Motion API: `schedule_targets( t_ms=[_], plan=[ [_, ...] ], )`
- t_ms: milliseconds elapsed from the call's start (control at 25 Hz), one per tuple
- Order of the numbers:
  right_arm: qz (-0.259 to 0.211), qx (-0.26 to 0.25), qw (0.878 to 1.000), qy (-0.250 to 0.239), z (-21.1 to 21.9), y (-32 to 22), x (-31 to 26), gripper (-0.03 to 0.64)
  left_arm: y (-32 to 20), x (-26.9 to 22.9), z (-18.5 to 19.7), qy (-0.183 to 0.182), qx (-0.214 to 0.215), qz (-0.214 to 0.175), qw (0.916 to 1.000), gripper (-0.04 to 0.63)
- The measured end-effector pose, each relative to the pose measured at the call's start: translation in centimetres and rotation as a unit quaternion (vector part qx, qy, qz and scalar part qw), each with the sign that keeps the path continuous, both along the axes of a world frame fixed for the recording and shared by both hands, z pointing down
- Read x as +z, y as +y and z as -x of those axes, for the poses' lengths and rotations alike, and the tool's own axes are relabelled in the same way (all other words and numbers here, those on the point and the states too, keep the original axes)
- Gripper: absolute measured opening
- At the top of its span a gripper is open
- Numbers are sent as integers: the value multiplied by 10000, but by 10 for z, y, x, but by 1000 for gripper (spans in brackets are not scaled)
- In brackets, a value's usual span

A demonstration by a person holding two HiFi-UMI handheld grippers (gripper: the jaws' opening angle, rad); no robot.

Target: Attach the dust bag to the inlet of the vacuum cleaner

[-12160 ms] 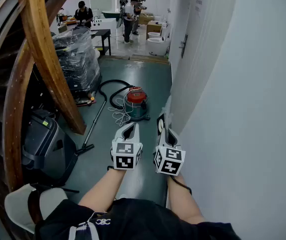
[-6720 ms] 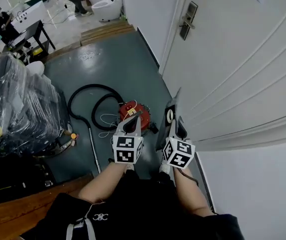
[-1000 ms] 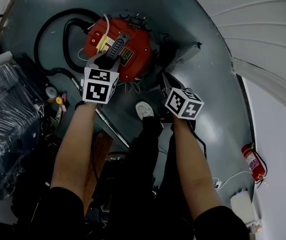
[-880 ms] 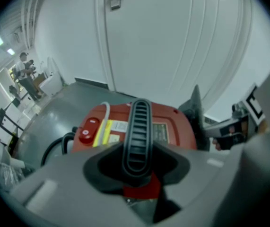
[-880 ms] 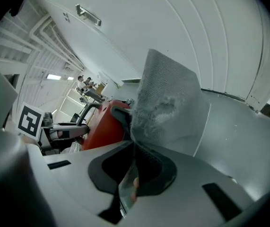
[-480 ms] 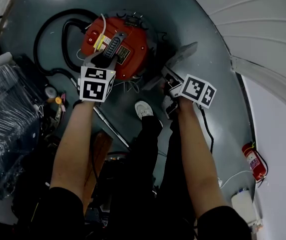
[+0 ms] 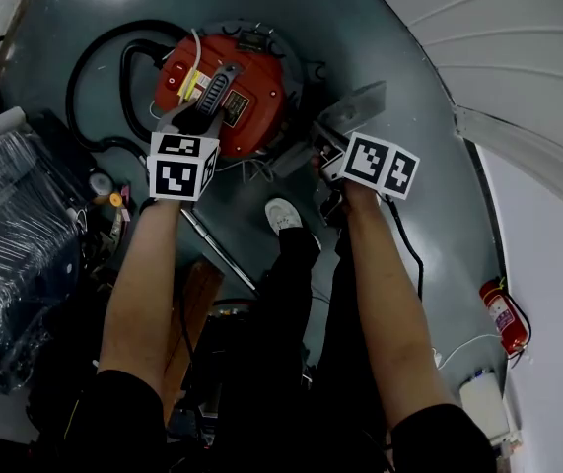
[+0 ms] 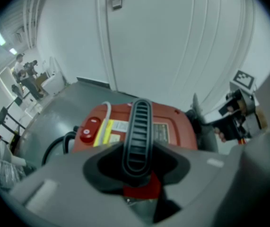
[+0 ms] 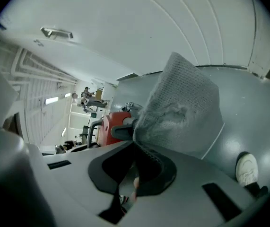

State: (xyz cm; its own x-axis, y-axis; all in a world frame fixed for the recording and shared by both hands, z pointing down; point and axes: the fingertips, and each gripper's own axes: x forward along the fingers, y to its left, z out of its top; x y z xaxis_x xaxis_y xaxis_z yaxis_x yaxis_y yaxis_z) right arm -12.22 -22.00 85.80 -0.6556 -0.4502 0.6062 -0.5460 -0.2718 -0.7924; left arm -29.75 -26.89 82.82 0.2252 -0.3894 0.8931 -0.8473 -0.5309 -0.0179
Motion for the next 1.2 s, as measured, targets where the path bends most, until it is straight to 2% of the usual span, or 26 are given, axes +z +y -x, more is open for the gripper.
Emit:
schedule_targets(
  t_ms=[160, 400, 560, 680, 800, 880, 1040, 1120, 1200],
  plan=[
    [-121, -296, 9990, 299, 5, 13, 4, 9, 0, -1, 0, -2, -16, 2, 10000, 153],
    [-121, -316, 9983, 475, 5, 18, 8, 9, -1, 1, 1, -13, -46, -12, 10000, 155],
    [-302, -436, 9953, 814, 2, 20, 5, 11, 0, 0, 1, -30, -63, -13, 10000, 156],
    [-483, -596, 9898, 1199, 0, 23, 4, 12, -1, 0, 1, -41, -98, -34, 9999, 160],
    [-711, -800, 9818, 1572, 2, 27, -3, 78, 1, -4, 2, -108, -175, -175, 9996, 163],
    [-903, -882, 9758, 1783, 4, 26, -9, 120, 3, -7, 1, -57, -282, -258, 9993, 207],
    [-1239, -646, 9611, 2382, -11, 21, -26, 147, 6, -21, 5, -32, -692, -586, 9959, 235],
    [-1405, -298, 9521, 2701, -28, 17, -38, 117, 8, -35, 11, -22, -1050, -898, 9904, 233],
    [-1487, -109, 9454, 2897, -40, 17, -50, 3, 13, -49, 12, 20, -1334, -1170, 9841, 222]
  ],
)
